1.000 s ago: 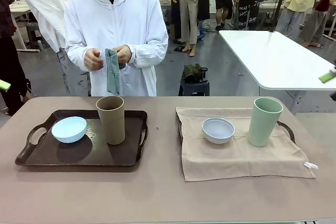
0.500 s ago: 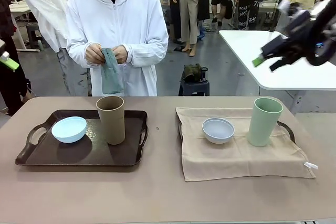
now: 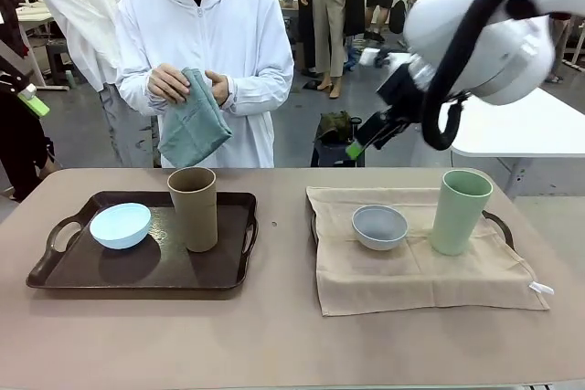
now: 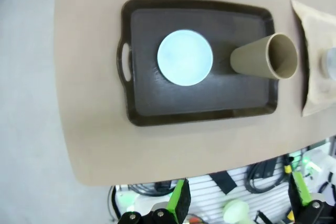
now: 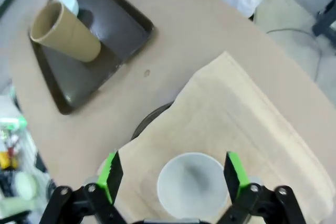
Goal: Set up a tray with a mat and arrange the tableware.
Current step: Pick up the Picnic Bowl and Reusable plastic cup from the Handle tray in front of the human's position and hold them in the air.
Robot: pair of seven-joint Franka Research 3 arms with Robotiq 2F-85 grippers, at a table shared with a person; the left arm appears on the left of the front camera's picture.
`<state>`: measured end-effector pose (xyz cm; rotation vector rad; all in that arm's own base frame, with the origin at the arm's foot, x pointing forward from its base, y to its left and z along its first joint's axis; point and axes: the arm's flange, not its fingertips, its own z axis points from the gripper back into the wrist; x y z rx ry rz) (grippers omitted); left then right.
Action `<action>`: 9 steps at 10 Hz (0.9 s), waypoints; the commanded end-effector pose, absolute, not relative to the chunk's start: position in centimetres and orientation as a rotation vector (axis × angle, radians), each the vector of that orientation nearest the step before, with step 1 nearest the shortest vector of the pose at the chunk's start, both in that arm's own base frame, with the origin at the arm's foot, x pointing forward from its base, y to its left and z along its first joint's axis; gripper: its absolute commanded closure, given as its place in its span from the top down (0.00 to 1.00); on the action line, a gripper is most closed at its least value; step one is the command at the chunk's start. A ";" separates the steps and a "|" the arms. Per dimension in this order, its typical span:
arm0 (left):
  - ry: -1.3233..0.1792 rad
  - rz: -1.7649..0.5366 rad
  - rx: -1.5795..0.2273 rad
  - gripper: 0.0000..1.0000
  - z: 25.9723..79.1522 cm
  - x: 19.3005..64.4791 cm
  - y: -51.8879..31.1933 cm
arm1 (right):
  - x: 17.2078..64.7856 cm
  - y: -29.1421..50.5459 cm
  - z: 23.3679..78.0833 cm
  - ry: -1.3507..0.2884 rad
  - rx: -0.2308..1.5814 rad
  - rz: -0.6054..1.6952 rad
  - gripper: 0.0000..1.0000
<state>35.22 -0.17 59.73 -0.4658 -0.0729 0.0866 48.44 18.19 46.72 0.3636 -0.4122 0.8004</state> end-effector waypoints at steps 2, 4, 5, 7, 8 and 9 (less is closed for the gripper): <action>-0.028 0.105 -0.471 1.00 59.6 36.8 0.6 | 49.9 17.6 46.2 -0.394 0.371 0.839 1.00; -0.048 0.090 -0.453 1.00 59.3 35.6 -0.1 | 48.9 19.1 45.6 -0.401 0.334 0.838 1.00; -0.048 0.090 -0.453 1.00 59.3 35.6 -0.1 | 48.9 19.1 45.6 -0.401 0.334 0.838 1.00; -0.041 0.091 -0.457 1.00 59.2 36.0 0.1 | 49.3 19.2 45.6 -0.399 0.335 0.844 1.00; -0.047 0.103 -0.373 1.00 58.4 37.6 -1.0 | 49.3 21.6 44.6 -0.472 0.308 1.066 1.00; -0.047 0.077 -0.318 1.00 57.8 38.6 -2.1 | 49.7 24.1 43.4 -0.519 0.351 1.176 1.00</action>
